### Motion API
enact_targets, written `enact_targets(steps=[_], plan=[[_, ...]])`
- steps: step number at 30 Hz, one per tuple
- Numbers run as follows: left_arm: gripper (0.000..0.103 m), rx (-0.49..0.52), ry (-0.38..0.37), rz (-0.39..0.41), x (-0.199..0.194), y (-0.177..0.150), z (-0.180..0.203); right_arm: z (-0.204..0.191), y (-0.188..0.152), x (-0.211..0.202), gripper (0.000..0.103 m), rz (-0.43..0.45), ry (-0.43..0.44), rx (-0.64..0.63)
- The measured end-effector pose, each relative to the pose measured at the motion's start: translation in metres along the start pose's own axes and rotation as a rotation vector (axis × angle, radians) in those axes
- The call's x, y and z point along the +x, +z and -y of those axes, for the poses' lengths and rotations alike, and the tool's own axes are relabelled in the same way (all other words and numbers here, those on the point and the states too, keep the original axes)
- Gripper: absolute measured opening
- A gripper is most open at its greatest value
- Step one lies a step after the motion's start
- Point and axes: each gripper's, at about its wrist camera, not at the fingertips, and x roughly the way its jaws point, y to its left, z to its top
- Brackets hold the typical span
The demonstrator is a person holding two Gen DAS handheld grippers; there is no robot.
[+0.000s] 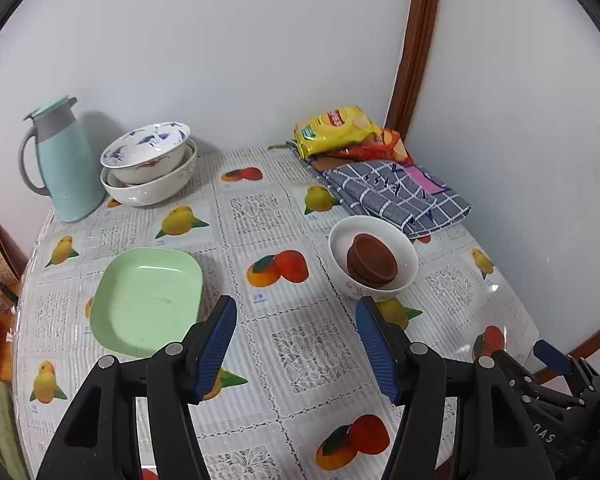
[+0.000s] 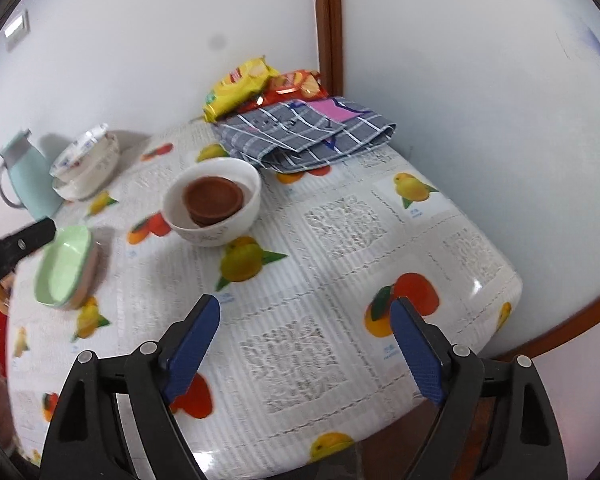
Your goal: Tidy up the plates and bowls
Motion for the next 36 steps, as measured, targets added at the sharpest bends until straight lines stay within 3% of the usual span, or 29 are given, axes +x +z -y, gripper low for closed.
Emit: enact_targets(steps=[3, 8, 12, 18, 24, 29, 36], plan=[[0.06, -0.021, 0.006, 0.017, -0.007, -0.003, -0.005, 0.001, -0.002, -0.007, 0.086, 0.013, 0.039, 0.004], [0.06, -0.082, 0.031, 0.042, -0.015, -0.005, -0.017, -0.001, -0.006, -0.017, 0.086, 0.037, 0.02, -0.018], [0.06, -0.09, 0.021, 0.076, -0.025, -0.004, -0.022, 0.006, -0.005, -0.028, 0.086, 0.079, 0.023, 0.022], [0.06, -0.101, 0.058, 0.133, -0.036, -0.004, -0.028, 0.003, -0.002, -0.04, 0.086, 0.137, 0.074, -0.03], [0.06, 0.004, 0.119, 0.111, -0.036, 0.001, -0.024, -0.007, 0.002, -0.046, 0.086, 0.174, 0.09, -0.086], [0.061, -0.046, 0.039, 0.054, -0.029, 0.008, -0.034, -0.012, 0.009, -0.045, 0.086, 0.184, 0.105, -0.088], [0.061, -0.013, 0.042, 0.019, -0.012, 0.011, -0.026, -0.01, 0.018, -0.029, 0.086, 0.17, 0.119, -0.061]])
